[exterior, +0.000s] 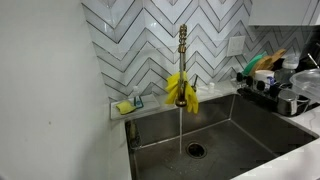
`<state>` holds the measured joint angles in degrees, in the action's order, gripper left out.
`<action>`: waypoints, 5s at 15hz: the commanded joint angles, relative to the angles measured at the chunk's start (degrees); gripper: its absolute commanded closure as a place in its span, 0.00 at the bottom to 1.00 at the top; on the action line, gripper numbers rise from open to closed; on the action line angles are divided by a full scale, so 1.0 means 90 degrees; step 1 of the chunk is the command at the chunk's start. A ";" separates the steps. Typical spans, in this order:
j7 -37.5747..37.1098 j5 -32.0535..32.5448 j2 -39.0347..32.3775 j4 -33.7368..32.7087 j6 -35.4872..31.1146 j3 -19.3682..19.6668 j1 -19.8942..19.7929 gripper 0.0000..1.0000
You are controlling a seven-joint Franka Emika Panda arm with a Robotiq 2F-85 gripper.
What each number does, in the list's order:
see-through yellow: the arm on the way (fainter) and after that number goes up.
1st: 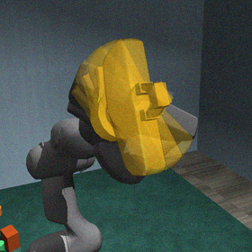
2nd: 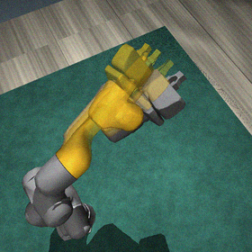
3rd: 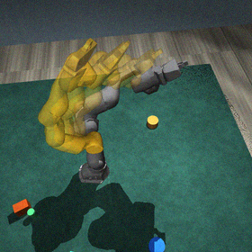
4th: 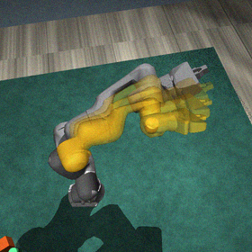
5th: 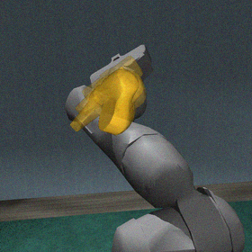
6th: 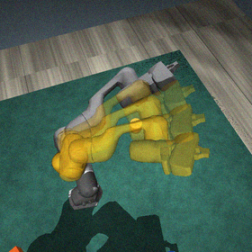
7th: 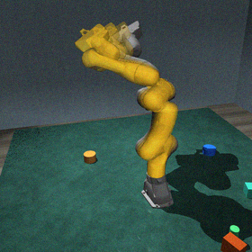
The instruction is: Put the lunchbox under the running water, pour the water out of the lunchbox into the sink and then close the tap
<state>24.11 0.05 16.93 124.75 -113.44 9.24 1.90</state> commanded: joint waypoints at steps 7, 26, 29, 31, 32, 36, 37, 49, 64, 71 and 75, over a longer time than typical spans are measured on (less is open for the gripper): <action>0.1874 -0.0236 -0.0525 0.0214 -0.0136 0.0604 -0.0638 0.98; 0.1184 0.0154 -0.1801 0.0761 -0.2428 0.0411 -0.1225 0.61; 0.0945 0.0255 -0.1700 0.0699 -0.2450 0.0306 -0.1183 0.38; 0.0898 0.0414 -0.1549 0.0551 -0.2278 0.0232 -0.1162 0.23; 0.0881 0.0489 -0.1457 0.0459 -0.2154 0.0193 -0.1148 0.16; 0.0708 0.1014 -0.0837 -0.0023 -0.1313 -0.0055 -0.1017 0.00; 0.0675 0.1120 -0.0696 -0.0180 -0.1011 -0.0137 -0.0968 0.00; -0.0024 -0.1847 -0.0996 -0.2111 0.2085 -0.1061 0.0446 0.00; 0.0168 -0.4485 -0.2213 -0.2074 0.0648 -0.1503 0.0571 0.00; 0.0861 -0.5829 -0.3614 -0.2911 0.0271 -0.2030 0.0650 0.00; 0.0970 -0.6018 -0.4387 -0.3755 -0.0023 -0.2302 0.0714 0.00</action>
<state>31.70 -52.43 -17.18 97.22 -112.63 -10.10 7.99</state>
